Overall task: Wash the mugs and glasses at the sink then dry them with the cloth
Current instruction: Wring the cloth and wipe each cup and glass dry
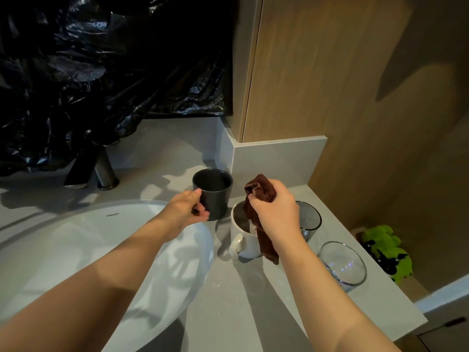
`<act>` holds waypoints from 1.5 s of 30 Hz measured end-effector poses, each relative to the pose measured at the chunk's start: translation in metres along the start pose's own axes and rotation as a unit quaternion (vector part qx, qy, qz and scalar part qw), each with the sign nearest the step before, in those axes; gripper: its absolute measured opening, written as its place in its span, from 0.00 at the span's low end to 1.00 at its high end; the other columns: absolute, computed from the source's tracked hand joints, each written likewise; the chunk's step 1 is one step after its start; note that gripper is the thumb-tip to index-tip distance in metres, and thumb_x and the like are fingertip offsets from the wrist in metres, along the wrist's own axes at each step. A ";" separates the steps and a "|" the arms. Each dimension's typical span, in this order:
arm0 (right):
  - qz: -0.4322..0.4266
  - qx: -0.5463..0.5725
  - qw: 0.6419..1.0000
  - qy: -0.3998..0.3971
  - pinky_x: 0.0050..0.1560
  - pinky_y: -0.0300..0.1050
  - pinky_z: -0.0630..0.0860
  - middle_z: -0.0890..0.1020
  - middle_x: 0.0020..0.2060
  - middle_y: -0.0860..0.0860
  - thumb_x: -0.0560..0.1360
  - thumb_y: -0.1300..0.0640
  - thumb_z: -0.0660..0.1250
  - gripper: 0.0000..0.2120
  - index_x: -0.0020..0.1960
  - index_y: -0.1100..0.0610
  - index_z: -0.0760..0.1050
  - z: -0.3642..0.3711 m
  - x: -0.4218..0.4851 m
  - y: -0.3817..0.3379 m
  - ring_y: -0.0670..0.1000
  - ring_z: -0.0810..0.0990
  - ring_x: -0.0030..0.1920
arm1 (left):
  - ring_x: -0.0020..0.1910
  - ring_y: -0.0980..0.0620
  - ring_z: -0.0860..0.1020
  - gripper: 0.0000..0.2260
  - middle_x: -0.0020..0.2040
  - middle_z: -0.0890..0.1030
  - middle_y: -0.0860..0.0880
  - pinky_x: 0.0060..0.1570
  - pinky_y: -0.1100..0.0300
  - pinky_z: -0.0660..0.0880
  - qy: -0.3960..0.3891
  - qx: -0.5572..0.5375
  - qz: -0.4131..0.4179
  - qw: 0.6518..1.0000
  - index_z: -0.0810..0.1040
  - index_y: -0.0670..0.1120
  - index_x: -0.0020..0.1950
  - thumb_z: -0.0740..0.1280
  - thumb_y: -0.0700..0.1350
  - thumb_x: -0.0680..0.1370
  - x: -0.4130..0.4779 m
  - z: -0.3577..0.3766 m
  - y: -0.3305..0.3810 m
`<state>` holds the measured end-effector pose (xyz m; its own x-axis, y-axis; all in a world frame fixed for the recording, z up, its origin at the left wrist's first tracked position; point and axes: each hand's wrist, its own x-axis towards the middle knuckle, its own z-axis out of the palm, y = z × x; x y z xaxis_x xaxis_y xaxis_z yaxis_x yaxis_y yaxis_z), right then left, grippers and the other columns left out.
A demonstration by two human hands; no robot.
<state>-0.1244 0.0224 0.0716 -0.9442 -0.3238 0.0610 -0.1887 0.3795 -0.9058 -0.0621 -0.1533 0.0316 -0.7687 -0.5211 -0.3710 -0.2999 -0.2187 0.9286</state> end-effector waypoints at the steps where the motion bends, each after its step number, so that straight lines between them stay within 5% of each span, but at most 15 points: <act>1: -0.004 0.002 1.000 0.000 0.49 0.41 0.72 0.74 0.48 0.44 0.76 0.54 0.67 0.15 0.63 0.50 0.72 0.000 -0.001 -0.001 0.48 0.74 0.51 | 0.42 0.44 0.78 0.14 0.36 0.72 0.43 0.60 0.46 0.75 0.005 -0.011 0.001 1.000 0.70 0.42 0.41 0.56 0.47 0.83 -0.003 -0.002 0.001; 7: -0.064 0.035 0.997 -0.022 0.34 0.28 0.72 0.73 0.37 0.35 0.76 0.55 0.67 0.10 0.51 0.41 0.70 0.012 -0.022 -0.026 0.42 0.75 0.38 | 0.37 0.45 0.76 0.16 0.30 0.68 0.44 0.55 0.49 0.77 0.065 -0.016 0.018 0.998 0.68 0.41 0.37 0.56 0.46 0.83 -0.043 -0.035 0.009; 9: -0.084 0.047 0.994 -0.047 0.38 0.33 0.75 0.74 0.38 0.34 0.75 0.54 0.67 0.12 0.50 0.39 0.69 0.024 -0.034 -0.037 0.43 0.76 0.41 | 0.36 0.43 0.76 0.15 0.29 0.67 0.44 0.51 0.50 0.79 0.081 -0.030 0.034 0.996 0.68 0.40 0.37 0.58 0.45 0.83 -0.060 -0.055 0.009; 12: -0.067 0.078 0.990 -0.092 0.30 0.32 0.75 0.77 0.38 0.38 0.75 0.57 0.67 0.11 0.46 0.41 0.70 0.051 -0.051 -0.046 0.43 0.77 0.36 | 0.34 0.42 0.76 0.15 0.26 0.67 0.46 0.43 0.52 0.80 0.104 -0.035 0.039 0.993 0.68 0.41 0.37 0.58 0.45 0.83 -0.082 -0.088 0.004; 20: 0.034 0.069 0.983 -0.168 0.31 0.46 0.78 0.82 0.35 0.55 0.73 0.60 0.67 0.08 0.44 0.46 0.75 0.140 -0.092 -0.029 0.54 0.80 0.31 | 0.29 0.48 0.74 0.15 0.28 0.68 0.45 0.42 0.55 0.77 0.176 0.025 0.002 0.984 0.67 0.42 0.37 0.58 0.46 0.82 -0.112 -0.164 -0.043; 22: 0.051 0.063 0.980 -0.181 0.30 0.45 0.77 0.83 0.36 0.57 0.73 0.61 0.66 0.08 0.43 0.48 0.75 0.154 -0.101 -0.023 0.55 0.80 0.31 | 0.30 0.48 0.75 0.14 0.30 0.71 0.46 0.41 0.55 0.75 0.200 0.085 -0.021 0.976 0.69 0.42 0.39 0.58 0.48 0.82 -0.114 -0.177 -0.057; 25: 0.065 0.047 0.978 -0.191 0.32 0.46 0.78 0.83 0.37 0.56 0.72 0.60 0.66 0.08 0.42 0.46 0.74 0.170 -0.109 -0.016 0.55 0.81 0.32 | 0.37 0.48 0.75 0.14 0.37 0.76 0.46 0.42 0.55 0.70 0.178 0.237 0.057 0.953 0.73 0.41 0.44 0.58 0.50 0.82 -0.123 -0.194 -0.074; 31: 0.081 0.034 0.975 -0.204 0.33 0.45 0.78 0.82 0.35 0.54 0.73 0.60 0.65 0.08 0.43 0.46 0.74 0.185 -0.113 -0.009 0.52 0.79 0.30 | 0.40 0.50 0.72 0.13 0.37 0.74 0.52 0.41 0.58 0.67 0.146 0.488 0.206 0.836 0.77 0.44 0.42 0.61 0.50 0.80 -0.123 -0.220 -0.081; 35: 0.081 0.019 0.974 -0.209 0.28 0.39 0.75 0.81 0.35 0.54 0.74 0.60 0.65 0.08 0.48 0.48 0.75 0.190 -0.118 0.003 0.50 0.78 0.30 | 0.41 0.52 0.76 0.06 0.38 0.79 0.54 0.51 0.56 0.74 0.091 0.647 0.323 0.685 0.81 0.50 0.40 0.67 0.47 0.76 -0.120 -0.235 -0.081; 38: 0.076 0.004 0.976 -0.205 0.26 0.36 0.74 0.82 0.36 0.52 0.73 0.60 0.65 0.10 0.48 0.45 0.75 0.190 -0.122 0.013 0.49 0.77 0.29 | 0.30 0.51 0.75 0.08 0.30 0.76 0.55 0.39 0.57 0.75 0.059 0.736 0.351 0.575 0.79 0.51 0.32 0.75 0.44 0.67 -0.117 -0.240 -0.080; 41: 0.074 0.008 0.977 -0.200 0.26 0.36 0.74 0.81 0.36 0.51 0.73 0.60 0.65 0.11 0.46 0.42 0.74 0.189 -0.122 0.017 0.49 0.77 0.28 | 0.29 0.48 0.75 0.13 0.28 0.77 0.51 0.30 0.59 0.75 0.048 0.769 0.352 0.532 0.81 0.47 0.32 0.82 0.40 0.55 -0.119 -0.239 -0.078; 45: 0.065 0.004 0.975 -0.212 0.25 0.35 0.72 0.81 0.37 0.52 0.73 0.59 0.64 0.11 0.51 0.45 0.75 0.190 -0.121 0.019 0.48 0.77 0.27 | 0.32 0.44 0.76 0.15 0.30 0.79 0.48 0.29 0.54 0.77 0.050 0.772 0.377 0.510 0.82 0.45 0.34 0.83 0.39 0.53 -0.122 -0.235 -0.076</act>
<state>0.0375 -0.0959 -0.0331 -0.7624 -0.6044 -0.2314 -0.0713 0.4339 -0.8981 0.1871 -0.2672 0.0039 -0.9846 -0.0349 0.1715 -0.0886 0.9443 -0.3169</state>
